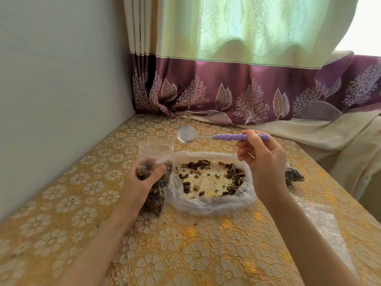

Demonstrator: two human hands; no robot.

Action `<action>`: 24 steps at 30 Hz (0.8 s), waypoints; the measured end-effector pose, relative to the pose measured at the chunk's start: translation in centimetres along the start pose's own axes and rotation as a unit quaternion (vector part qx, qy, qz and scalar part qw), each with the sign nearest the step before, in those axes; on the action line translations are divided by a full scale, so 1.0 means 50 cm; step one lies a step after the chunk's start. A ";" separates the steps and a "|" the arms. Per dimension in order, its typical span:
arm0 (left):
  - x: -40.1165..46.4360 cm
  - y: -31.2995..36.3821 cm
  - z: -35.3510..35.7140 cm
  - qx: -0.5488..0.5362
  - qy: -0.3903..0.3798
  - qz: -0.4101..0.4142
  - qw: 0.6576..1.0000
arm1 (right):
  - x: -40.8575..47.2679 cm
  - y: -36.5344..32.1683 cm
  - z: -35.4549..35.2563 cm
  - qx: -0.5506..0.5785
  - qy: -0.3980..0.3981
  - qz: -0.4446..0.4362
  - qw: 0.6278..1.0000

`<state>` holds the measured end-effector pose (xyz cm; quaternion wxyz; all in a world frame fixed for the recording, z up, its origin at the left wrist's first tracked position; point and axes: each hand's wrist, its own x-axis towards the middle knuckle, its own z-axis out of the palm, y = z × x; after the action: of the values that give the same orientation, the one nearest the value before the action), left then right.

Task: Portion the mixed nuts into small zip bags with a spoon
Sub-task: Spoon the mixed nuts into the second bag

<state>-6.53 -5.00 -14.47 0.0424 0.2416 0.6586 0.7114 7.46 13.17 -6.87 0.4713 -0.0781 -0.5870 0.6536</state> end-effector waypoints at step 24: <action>0.006 -0.017 -0.003 0.082 0.018 0.068 0.994 | 0.044 0.135 -0.063 -0.293 0.054 0.087 0.951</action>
<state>-7.06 -4.90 -15.18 -0.0378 0.2760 0.6975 0.6602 4.79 17.79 -12.51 0.3995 -0.2986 -0.7174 0.4864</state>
